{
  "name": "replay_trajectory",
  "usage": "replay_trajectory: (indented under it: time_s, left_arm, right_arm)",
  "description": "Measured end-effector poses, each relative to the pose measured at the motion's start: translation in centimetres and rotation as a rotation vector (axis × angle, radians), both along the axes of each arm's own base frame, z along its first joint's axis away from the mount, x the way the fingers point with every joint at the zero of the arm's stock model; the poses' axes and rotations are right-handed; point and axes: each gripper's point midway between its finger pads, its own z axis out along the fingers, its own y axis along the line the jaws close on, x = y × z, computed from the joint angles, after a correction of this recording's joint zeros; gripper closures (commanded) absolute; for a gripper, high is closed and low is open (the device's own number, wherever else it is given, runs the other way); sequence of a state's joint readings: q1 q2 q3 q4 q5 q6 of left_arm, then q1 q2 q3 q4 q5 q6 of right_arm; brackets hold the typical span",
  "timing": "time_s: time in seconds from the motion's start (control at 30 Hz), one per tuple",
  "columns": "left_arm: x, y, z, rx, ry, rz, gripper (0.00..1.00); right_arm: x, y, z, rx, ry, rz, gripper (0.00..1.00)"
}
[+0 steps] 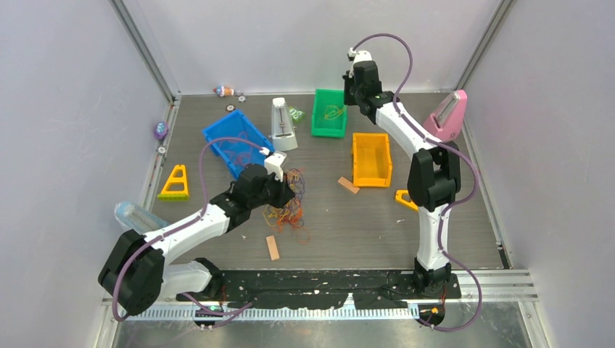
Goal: Untangle the cables
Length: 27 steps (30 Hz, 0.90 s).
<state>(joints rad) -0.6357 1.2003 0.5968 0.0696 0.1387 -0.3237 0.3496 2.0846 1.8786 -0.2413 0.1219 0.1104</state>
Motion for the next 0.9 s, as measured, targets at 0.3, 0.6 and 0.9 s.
replay_trajectory:
  time_s: [0.3,0.6,0.9]
  left_arm:
    - [0.0,0.2,-0.1,0.009,0.006,0.005,1.0]
    - [-0.2,0.4,-0.4,0.026,0.006,-0.002,1.0]
    - [-0.3,0.5,0.7,0.011,-0.016,-0.003,1.0]
  right_arm:
    - [2.9,1.1,-3.1,-0.016,0.028,0.001,0.95]
    - [4.1,3.7,-13.7,-0.006,0.237,0.047,0.95]
    - [-0.3,3.6,-17.4,-0.001,0.391,0.018,0.95]
